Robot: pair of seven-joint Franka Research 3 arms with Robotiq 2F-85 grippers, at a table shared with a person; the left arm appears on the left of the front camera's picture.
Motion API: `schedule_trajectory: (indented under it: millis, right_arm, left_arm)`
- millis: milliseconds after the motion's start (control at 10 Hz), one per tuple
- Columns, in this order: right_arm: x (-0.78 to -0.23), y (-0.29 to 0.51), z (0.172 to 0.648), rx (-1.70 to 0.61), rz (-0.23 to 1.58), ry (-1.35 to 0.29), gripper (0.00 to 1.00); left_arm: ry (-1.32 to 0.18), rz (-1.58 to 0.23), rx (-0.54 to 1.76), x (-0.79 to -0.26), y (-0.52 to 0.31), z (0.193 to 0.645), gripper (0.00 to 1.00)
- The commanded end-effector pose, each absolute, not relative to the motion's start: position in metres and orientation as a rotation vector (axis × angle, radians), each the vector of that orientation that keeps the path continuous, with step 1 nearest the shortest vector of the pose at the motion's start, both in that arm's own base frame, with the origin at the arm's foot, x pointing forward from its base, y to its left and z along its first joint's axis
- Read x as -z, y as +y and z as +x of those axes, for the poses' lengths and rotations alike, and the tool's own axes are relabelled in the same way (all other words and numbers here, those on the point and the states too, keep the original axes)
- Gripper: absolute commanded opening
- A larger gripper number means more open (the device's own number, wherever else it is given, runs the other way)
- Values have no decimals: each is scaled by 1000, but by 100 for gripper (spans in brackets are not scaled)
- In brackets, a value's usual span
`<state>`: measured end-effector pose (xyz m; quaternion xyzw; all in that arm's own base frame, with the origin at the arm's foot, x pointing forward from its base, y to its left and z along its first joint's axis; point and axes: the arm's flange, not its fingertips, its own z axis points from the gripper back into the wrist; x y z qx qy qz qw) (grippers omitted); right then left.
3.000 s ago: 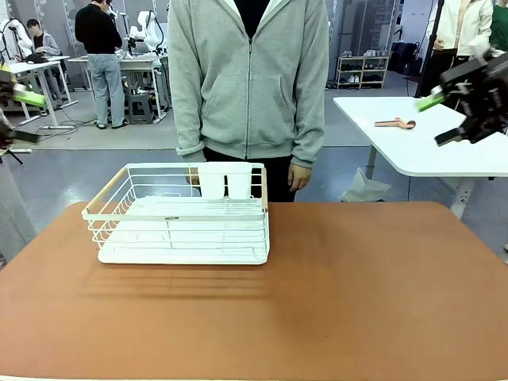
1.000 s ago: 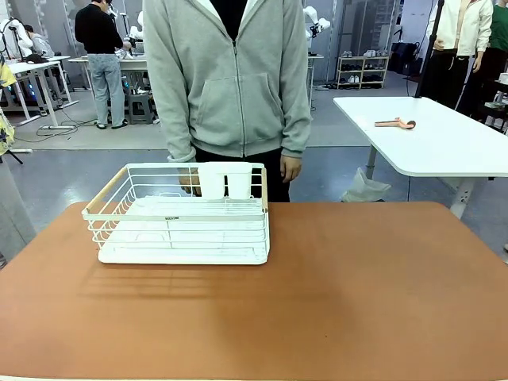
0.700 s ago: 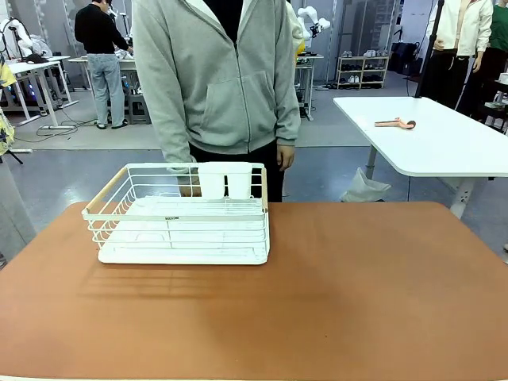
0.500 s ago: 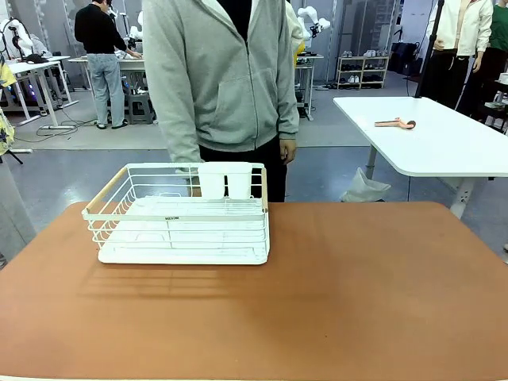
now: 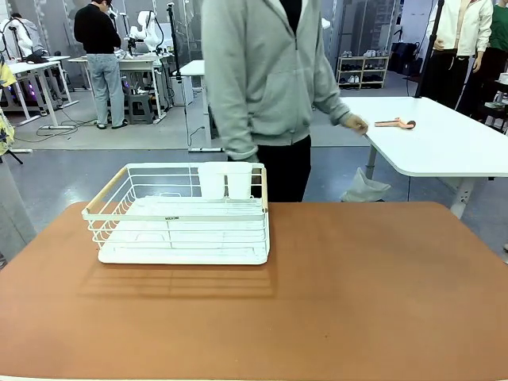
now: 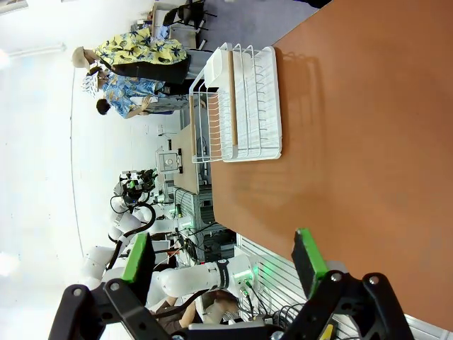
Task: Clean the table.
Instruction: Pick up the Lint Roller when the human hands it over.
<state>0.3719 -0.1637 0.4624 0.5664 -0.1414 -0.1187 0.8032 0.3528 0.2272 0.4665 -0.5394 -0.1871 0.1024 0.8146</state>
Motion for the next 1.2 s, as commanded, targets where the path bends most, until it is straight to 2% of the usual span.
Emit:
schedule_trajectory:
  millis: [0, 1100]
  right_arm:
    - [-464, -163, 372, 258, 1212, -309, 100]
    - [-464, -163, 372, 258, 1212, -309, 100]
  left_arm:
    - [-408, -1154, -214, -467, 229, 352, 100]
    - [-408, -1154, -214, -467, 229, 352, 100]
